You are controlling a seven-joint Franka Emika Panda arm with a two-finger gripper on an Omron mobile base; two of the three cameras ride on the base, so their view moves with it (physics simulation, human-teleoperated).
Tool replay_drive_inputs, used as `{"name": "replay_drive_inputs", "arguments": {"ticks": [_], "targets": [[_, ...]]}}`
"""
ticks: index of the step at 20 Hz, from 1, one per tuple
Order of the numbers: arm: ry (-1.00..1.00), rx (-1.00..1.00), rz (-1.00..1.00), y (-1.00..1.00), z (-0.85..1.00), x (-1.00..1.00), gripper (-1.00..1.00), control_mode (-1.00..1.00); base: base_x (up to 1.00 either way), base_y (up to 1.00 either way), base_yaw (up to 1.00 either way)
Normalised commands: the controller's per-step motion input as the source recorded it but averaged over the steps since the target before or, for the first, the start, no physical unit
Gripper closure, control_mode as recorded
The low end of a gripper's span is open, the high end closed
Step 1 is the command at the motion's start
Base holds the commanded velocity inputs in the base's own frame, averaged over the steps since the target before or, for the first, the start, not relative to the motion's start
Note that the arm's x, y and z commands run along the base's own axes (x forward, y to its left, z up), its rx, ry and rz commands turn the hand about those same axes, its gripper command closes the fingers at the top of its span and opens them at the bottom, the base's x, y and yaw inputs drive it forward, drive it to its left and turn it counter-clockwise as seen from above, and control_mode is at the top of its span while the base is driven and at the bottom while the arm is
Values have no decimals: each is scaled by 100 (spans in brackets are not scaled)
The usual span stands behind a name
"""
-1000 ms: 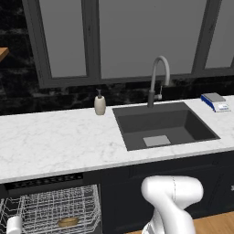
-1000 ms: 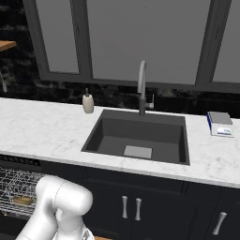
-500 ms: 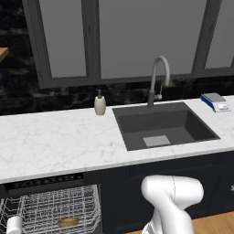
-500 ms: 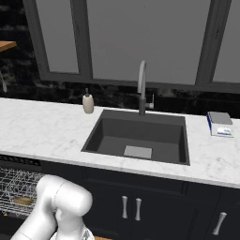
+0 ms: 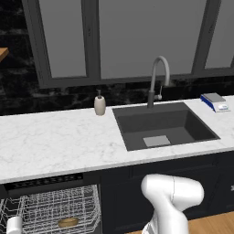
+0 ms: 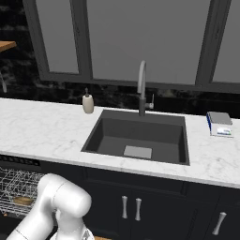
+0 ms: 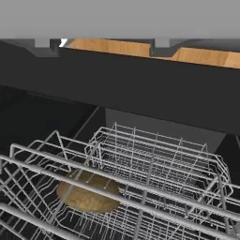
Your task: Pick up the cup and bowl from the counter, place them in the dishwasher, and close the dishwasher door.
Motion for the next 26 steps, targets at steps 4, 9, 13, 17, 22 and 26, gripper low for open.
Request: {"name": "replay_drive_inputs", "arguments": {"ticks": [4,9,13,17,22,26], "targets": [[-33,-7,0,-18,-100,-48,-100,-100,0,0,0],[-40,-10,0,-17,-100,-21,-100,-100,0,0,0],[-39,-13,-4,-24,-100,5,-100,-100,0,0,0],[-43,-7,-7,-44,-100,51,-100,-100,0,0,0],[-39,0,-11,-59,-87,85,-100,-100,0,0,0],[-27,0,-12,-57,-74,99,-100,-100,0,0,0]]}}
